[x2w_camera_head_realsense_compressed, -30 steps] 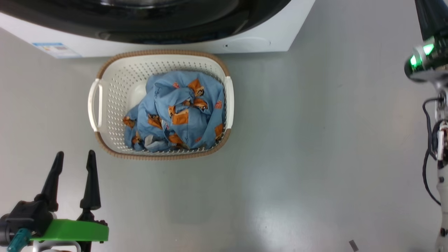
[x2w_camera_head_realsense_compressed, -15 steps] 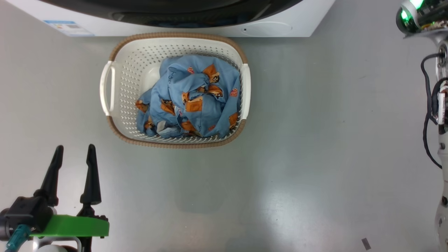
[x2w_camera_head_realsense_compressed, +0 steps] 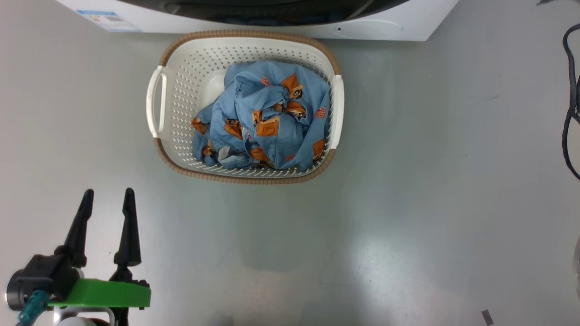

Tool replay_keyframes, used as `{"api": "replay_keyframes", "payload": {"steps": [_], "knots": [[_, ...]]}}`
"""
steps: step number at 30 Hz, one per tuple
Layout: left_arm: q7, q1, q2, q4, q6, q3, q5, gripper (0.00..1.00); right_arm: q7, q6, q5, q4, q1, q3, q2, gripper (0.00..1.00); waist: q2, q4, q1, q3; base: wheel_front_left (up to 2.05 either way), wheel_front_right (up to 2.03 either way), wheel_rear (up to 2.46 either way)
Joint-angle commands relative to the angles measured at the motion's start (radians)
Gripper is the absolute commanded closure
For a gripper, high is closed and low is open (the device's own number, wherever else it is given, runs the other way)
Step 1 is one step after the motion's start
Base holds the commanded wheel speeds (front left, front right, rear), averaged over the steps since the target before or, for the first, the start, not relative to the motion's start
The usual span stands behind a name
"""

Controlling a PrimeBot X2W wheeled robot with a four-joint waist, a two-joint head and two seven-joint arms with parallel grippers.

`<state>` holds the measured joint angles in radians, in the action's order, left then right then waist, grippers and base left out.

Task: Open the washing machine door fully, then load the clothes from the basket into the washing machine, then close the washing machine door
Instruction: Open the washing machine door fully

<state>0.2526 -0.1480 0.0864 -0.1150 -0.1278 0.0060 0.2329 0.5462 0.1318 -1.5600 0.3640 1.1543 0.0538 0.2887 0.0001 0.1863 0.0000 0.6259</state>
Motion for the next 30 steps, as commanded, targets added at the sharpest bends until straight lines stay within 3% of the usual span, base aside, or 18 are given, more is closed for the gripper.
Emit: {"api": "replay_keyframes", "payload": {"steps": [1, 15, 30], "knots": [[0.009, 0.019, 0.019, 0.020, -0.003, 0.034, 0.009, 0.00, 0.013, -0.001, 0.008, -0.023, 0.021, 0.013, -0.009, 1.00, -0.0001, 0.011, 0.0000, 0.013, 0.00, 0.00, 0.00], [0.009, 0.009, 0.005, 0.008, -0.003, 0.044, 0.014, 0.00, 0.051, -0.001, 0.003, -0.037, 0.082, 0.066, -0.036, 1.00, -0.0001, 0.023, 0.0000, 0.049, 0.00, 0.00, 0.00], [0.009, -0.013, 0.004, 0.009, -0.003, 0.067, 0.013, 0.00, 0.119, -0.001, -0.008, -0.107, 0.014, 0.109, -0.030, 1.00, -0.0001, -0.030, 0.0000, 0.018, 0.00, 0.00, 0.00]]}}
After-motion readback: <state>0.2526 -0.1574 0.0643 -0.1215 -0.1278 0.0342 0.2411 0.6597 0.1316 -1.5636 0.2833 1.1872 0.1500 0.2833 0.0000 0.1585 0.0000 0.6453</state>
